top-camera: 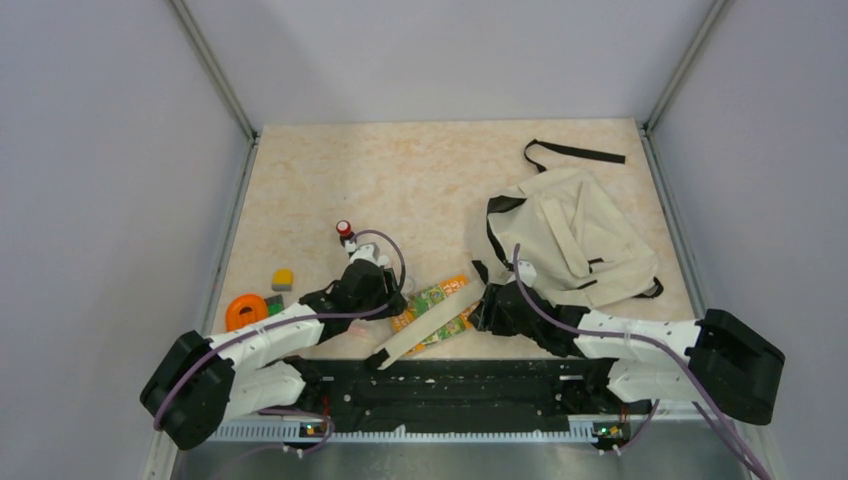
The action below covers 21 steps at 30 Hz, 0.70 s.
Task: Pack the student bag
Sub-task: Pick up the book from the center of the board.
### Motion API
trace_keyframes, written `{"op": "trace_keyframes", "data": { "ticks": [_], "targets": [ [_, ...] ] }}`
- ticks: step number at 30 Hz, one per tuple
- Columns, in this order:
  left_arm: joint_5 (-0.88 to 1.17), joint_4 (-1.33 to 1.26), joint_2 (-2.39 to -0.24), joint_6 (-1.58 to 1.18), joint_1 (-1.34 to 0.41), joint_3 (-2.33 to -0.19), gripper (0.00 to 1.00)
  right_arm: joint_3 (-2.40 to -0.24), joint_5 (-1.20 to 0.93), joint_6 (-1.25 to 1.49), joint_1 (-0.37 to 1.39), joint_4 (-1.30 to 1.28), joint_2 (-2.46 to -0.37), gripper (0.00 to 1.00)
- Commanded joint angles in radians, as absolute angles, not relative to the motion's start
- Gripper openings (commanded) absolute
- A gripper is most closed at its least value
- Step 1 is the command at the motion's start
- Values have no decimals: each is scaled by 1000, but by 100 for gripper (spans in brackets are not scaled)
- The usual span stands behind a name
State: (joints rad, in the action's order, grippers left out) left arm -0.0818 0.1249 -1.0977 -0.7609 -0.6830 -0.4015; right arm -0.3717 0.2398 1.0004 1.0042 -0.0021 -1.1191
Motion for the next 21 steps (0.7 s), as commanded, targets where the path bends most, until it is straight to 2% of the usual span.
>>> {"op": "trace_keyframes", "data": {
  "ticks": [1, 11, 21],
  "targets": [
    [-58, 83, -1088, -774, -684, -393, 62, -377, 187, 1019, 997, 112, -1137, 47],
    [-64, 90, -1065, -783, -684, -381, 62, -360, 225, 1036, 996, 130, -1048, 39],
    [-59, 90, -1066, -788, -684, -380, 62, -318, 226, 1056, 996, 260, -1140, 38]
  ]
}}
